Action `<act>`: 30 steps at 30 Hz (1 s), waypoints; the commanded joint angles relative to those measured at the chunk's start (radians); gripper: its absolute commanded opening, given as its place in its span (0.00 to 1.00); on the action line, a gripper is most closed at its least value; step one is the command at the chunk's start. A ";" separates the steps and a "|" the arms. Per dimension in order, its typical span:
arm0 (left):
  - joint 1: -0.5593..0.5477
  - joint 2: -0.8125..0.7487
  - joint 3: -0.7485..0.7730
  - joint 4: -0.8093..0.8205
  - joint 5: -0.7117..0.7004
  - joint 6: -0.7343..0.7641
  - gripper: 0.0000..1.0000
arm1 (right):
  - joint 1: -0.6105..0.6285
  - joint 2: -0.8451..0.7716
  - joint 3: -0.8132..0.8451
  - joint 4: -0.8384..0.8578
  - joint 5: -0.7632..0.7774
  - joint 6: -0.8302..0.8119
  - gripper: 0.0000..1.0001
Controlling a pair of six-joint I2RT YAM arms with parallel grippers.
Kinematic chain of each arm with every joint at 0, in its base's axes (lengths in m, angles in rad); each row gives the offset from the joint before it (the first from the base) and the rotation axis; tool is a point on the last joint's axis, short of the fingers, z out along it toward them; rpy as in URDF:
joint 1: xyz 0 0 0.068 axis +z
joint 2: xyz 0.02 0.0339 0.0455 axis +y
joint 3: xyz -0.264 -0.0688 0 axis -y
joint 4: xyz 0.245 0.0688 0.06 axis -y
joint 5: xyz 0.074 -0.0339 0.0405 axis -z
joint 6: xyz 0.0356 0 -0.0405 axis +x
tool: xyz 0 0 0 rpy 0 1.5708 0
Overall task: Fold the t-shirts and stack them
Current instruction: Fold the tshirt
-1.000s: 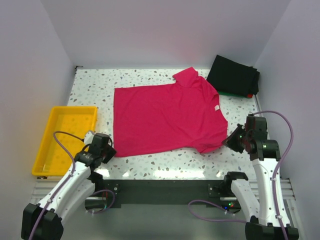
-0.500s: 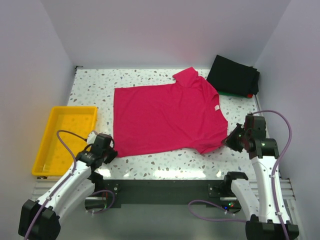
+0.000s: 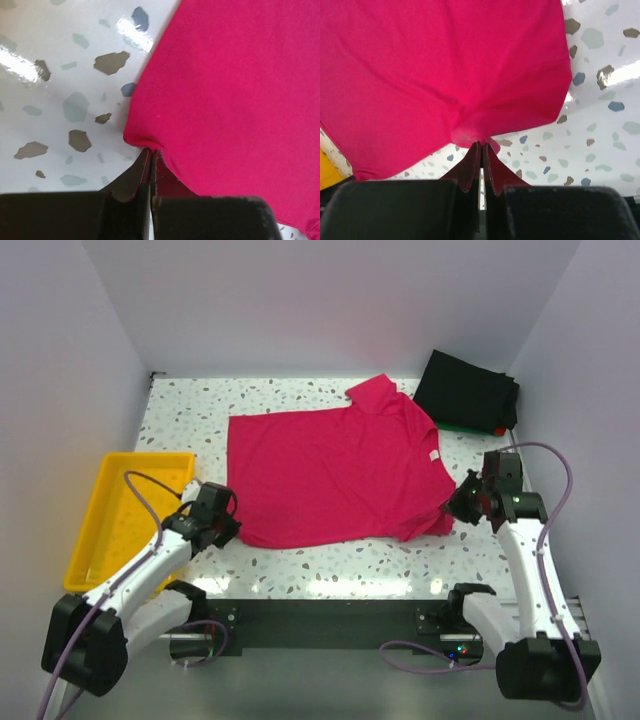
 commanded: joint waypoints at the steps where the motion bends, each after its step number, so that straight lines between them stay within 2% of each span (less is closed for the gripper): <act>1: -0.006 0.117 0.116 0.086 -0.034 0.043 0.00 | 0.002 0.108 0.049 0.155 -0.016 0.000 0.00; 8: 0.010 0.286 0.280 0.090 -0.060 0.071 0.00 | 0.003 0.308 0.132 0.278 -0.025 0.020 0.00; 15: 0.096 0.444 0.357 0.135 0.012 0.102 0.00 | 0.002 0.459 0.203 0.396 -0.005 -0.008 0.00; 21: 0.147 0.464 0.360 0.169 0.046 0.102 0.00 | 0.003 0.574 0.218 0.514 -0.099 -0.008 0.00; 30: 0.192 0.444 0.387 0.157 0.043 0.117 0.00 | 0.003 0.645 0.273 0.536 -0.074 -0.022 0.00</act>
